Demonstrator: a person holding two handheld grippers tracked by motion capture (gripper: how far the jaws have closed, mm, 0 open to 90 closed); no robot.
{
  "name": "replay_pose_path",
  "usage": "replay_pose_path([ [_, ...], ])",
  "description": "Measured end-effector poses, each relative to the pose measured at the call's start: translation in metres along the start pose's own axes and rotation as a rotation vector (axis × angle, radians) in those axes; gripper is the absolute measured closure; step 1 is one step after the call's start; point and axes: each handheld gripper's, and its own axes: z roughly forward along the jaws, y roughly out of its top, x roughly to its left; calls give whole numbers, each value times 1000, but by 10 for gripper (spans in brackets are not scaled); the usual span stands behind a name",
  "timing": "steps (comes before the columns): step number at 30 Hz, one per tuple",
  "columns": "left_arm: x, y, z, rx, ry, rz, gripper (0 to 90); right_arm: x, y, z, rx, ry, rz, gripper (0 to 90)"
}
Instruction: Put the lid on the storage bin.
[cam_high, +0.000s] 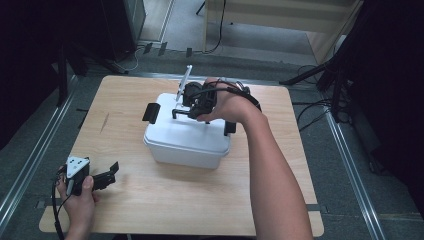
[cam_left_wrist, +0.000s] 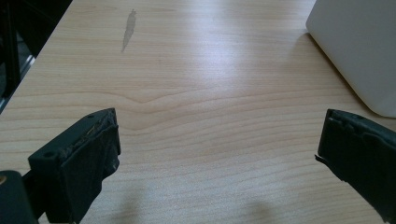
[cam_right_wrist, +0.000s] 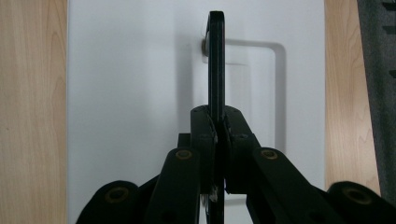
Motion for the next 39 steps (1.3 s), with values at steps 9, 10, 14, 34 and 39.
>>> replay_pose_path([
  [9, 0, 0, 0, 3, -4, -3, 0, 0, 5, 10, 11, 6, -4, 855],
  [10, 0, 0, 0, 3, -3, -4, 0, 0, 5, 11, 9, 5, -5, 855],
  [14, 0, 0, 0, 3, -4, -5, 0, 1, 2, 11, -11, 1, 6, 852],
  [34, 0, 0, 1, 1, 0, 4, 0, 29, -33, 14, -36, 96, 139, 0],
  [39, -1, 0, 1, 2, 1, 4, 0, 31, -48, 6, -67, 100, 164, 0],
])
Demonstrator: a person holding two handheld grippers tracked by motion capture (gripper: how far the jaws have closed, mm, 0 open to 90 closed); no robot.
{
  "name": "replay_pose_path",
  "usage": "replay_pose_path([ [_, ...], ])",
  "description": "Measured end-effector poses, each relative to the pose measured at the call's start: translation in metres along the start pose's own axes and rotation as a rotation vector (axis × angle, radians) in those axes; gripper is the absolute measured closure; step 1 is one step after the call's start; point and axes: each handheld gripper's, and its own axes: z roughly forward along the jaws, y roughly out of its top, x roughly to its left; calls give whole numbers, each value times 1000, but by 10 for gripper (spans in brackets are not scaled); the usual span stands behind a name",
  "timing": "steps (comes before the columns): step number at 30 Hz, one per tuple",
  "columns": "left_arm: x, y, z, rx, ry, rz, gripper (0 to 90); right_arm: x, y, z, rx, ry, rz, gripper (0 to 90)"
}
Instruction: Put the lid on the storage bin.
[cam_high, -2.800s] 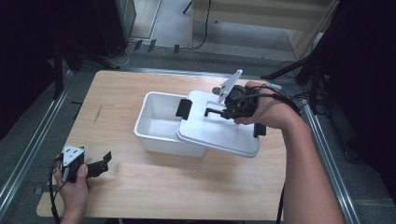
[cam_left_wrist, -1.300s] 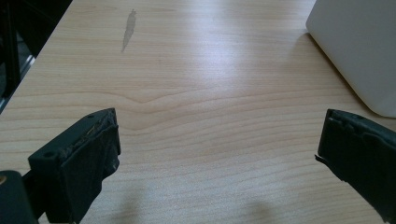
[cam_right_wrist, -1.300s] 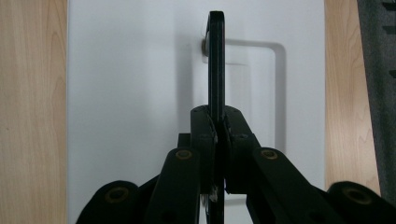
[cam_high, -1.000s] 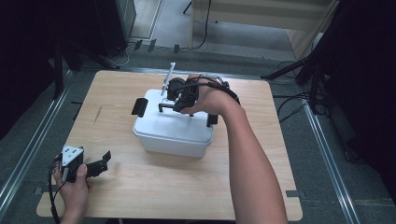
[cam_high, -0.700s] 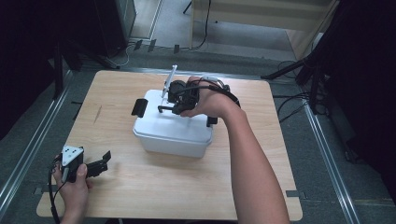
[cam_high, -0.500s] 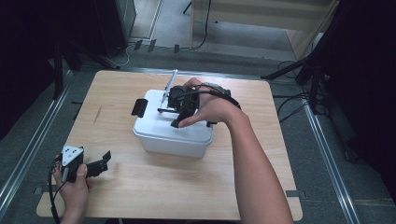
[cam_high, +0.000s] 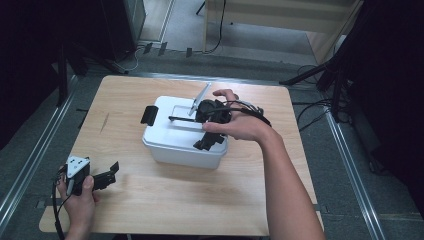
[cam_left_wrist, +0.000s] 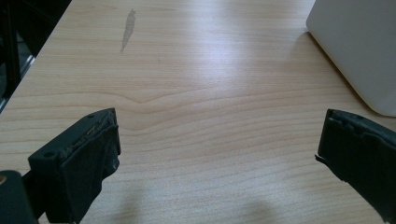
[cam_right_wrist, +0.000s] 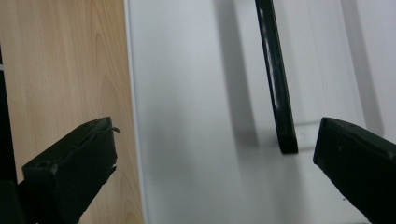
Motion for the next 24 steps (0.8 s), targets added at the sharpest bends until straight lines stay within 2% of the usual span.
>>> replay_pose_path([
  [13, -1, 0, 0, 1, 4, 8, 0, 1, -41, -19, -27, -32, 35, 0],
  [19, -2, 0, 0, -1, 9, 21, 0, 2, -61, -23, -30, -49, 47, 0],
  [24, -2, 0, 0, -3, 10, 16, 0, 3, -76, -26, -54, -70, 64, 0],
])
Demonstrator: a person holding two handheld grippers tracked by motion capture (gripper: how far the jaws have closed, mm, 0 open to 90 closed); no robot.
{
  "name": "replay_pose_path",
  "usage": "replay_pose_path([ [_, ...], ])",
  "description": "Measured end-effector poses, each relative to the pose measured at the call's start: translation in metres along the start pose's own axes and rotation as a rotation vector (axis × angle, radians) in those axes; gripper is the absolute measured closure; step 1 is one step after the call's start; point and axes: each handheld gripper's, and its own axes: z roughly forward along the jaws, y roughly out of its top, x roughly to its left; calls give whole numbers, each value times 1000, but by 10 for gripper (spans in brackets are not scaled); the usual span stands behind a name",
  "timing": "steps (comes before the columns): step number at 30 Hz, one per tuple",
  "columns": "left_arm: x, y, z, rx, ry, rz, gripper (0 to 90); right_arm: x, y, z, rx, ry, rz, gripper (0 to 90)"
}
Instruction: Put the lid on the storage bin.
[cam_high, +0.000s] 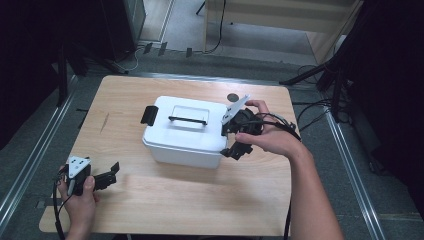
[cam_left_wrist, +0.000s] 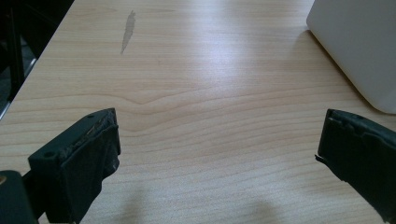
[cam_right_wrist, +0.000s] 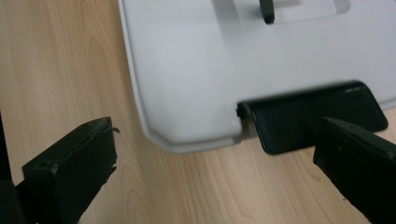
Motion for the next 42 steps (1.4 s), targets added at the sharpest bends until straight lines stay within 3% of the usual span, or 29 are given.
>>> replay_pose_path([
  [19, -1, 0, -1, -1, 3, 6, 0, -5, -66, -7, 2, -42, 90, 0],
  [42, -1, 0, -1, -5, 5, 9, 0, 3, -136, 9, -12, -101, 177, 0],
])
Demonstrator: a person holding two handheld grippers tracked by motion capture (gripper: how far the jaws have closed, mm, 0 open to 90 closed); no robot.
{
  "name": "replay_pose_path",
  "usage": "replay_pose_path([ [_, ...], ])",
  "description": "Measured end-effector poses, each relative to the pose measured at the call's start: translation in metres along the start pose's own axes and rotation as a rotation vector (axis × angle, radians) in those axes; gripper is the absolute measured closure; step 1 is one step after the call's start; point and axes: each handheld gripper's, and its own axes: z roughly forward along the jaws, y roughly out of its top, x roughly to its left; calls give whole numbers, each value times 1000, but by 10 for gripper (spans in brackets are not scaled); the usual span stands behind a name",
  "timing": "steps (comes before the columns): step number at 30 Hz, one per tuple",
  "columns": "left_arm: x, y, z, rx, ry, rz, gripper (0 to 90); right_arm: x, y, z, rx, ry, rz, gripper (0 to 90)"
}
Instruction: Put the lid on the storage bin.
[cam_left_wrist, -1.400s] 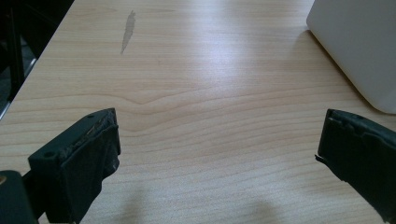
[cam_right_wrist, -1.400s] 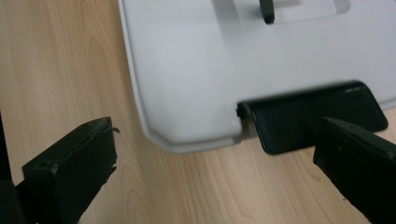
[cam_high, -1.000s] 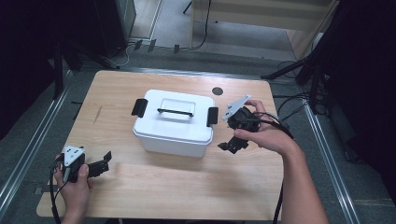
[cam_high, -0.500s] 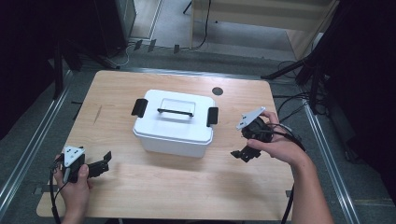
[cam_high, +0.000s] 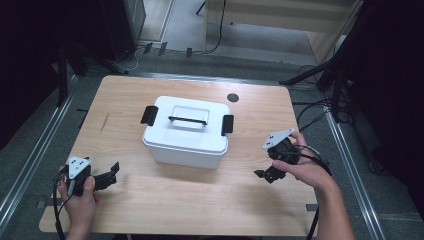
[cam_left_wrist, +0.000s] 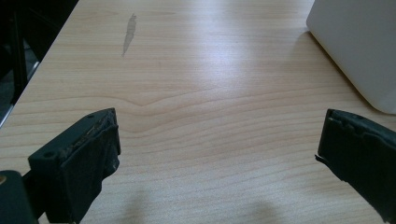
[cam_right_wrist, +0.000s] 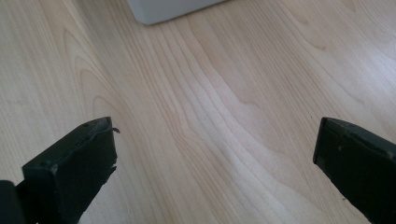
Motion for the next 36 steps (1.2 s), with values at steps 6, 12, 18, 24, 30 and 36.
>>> replay_pose_path([
  [6, 0, 0, 0, 1, 0, 9, 0, 0, -21, 4, -28, -13, 44, 0],
  [12, 0, 0, 0, 1, -1, 8, 0, 1, -46, 8, -69, -68, 81, 0],
  [18, 0, 0, 0, -3, -1, 10, 0, 6, -71, 10, -139, -107, 135, 0],
  [24, 0, 0, 0, 0, -1, 14, 0, 14, -96, 11, -192, -133, 174, 0],
  [30, -1, 0, 0, 1, 3, 15, 0, 24, -120, 8, -265, -144, 233, 0],
  [36, -2, 0, 1, 10, 7, 25, 0, 32, -138, 8, -296, -163, 256, 0],
])
